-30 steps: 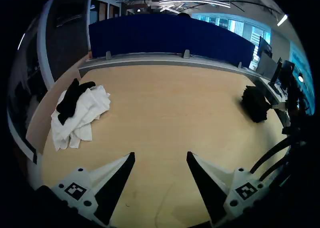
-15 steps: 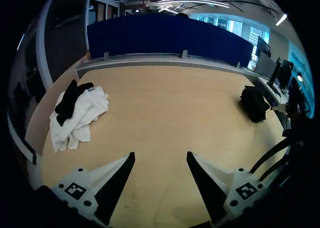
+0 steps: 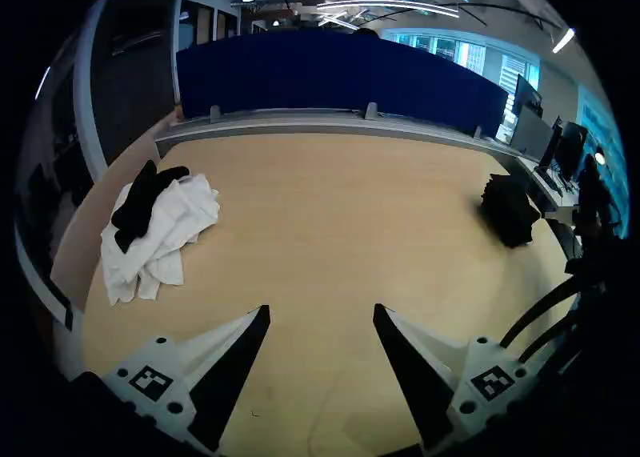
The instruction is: Fold towel
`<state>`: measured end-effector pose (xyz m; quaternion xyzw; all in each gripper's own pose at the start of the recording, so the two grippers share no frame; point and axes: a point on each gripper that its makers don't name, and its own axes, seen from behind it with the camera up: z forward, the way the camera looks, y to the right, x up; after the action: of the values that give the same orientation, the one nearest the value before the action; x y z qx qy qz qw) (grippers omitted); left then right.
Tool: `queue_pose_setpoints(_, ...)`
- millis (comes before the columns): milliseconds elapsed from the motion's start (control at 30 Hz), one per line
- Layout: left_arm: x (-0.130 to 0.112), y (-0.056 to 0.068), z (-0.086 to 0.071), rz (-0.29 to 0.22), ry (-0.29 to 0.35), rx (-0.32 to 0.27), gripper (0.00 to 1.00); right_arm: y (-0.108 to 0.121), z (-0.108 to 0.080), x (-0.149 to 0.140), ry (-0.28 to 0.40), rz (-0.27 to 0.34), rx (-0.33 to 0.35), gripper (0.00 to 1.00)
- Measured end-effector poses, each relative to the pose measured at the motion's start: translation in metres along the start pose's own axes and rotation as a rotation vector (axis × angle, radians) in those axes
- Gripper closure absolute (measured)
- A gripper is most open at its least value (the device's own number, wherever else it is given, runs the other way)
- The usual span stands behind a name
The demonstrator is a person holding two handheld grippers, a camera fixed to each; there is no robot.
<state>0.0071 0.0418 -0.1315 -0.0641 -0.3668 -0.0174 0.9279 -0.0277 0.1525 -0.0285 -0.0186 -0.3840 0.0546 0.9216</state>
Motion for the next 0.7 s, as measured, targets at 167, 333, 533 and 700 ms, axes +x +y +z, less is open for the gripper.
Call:
queue_pose_setpoints(167,0.000,0.002,0.000,0.000,0.001,-0.003,0.04,-0.006,-0.001,0.004,0.011,-0.009,0.007,0.00)
queue_pose_setpoints(333,-0.001,0.003,0.000,0.002,0.001,-0.004,0.04,-0.025,0.000,0.013,0.036,-0.035,0.038,0.00)
queue_pose_setpoints(533,-0.001,0.003,-0.002,0.003,0.001,-0.001,0.04,-0.052,0.015,0.018,0.037,-0.086,0.075,0.00)
queue_pose_setpoints(700,-0.002,0.002,-0.005,-0.004,0.001,0.005,0.04,-0.062,0.033,0.015,0.021,-0.115,0.081,0.00)
